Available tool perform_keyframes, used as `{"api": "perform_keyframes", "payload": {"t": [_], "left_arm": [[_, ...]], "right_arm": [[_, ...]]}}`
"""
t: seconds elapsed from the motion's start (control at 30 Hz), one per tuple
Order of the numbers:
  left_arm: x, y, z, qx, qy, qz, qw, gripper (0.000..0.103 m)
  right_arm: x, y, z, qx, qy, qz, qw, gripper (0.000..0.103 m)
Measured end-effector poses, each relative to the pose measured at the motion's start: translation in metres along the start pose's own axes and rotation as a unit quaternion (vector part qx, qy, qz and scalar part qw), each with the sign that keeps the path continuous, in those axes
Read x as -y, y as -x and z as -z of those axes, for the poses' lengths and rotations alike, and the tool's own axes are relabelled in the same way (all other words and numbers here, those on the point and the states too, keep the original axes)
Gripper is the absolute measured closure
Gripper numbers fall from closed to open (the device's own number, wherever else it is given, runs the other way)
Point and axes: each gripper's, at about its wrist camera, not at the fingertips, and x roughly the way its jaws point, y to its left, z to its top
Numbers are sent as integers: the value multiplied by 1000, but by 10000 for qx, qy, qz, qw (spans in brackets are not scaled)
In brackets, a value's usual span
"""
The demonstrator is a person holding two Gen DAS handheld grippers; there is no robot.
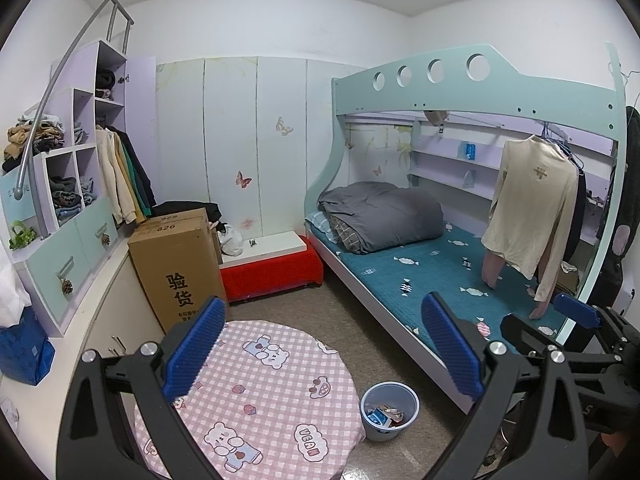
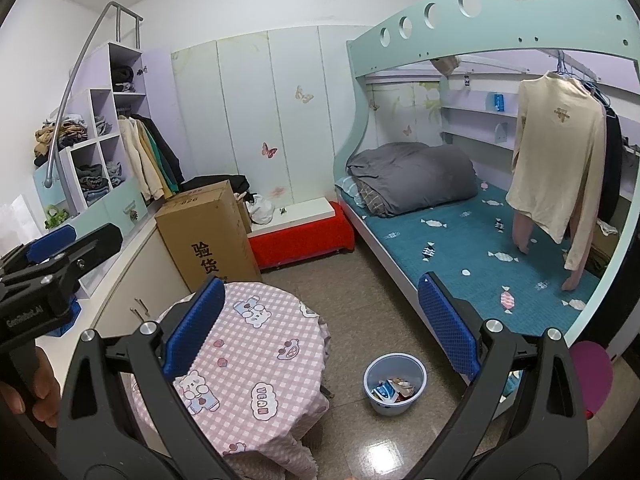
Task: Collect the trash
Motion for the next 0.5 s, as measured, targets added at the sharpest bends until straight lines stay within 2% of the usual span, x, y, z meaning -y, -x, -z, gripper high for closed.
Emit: {"api": "perform_keyframes", "payload": {"t": [0.5], "left_arm": [[-23, -4, 3, -71, 63, 15, 10000, 6]], "right_arm": [[-10, -6, -2, -3, -37, 60, 10000, 8]]}}
